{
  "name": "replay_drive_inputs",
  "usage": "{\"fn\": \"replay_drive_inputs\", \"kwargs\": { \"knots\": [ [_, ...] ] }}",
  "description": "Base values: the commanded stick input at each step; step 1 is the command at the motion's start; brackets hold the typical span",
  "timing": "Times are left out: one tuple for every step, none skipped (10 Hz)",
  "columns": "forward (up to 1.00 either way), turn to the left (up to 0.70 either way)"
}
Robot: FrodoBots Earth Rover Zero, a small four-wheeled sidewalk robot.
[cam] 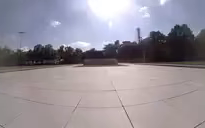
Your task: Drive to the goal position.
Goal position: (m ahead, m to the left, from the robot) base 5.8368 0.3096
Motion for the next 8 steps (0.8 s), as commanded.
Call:
{"fn": "replay_drive_inputs", "kwargs": {
  "knots": [
    [0.7, 0.0],
    [0.7, 0.0],
    [0.7, 0.0],
    [0.7, 0.0],
    [0.7, 0.0],
    [0.7, 0.0],
    [0.7, 0.0],
    [0.7, 0.0]
  ]
}}
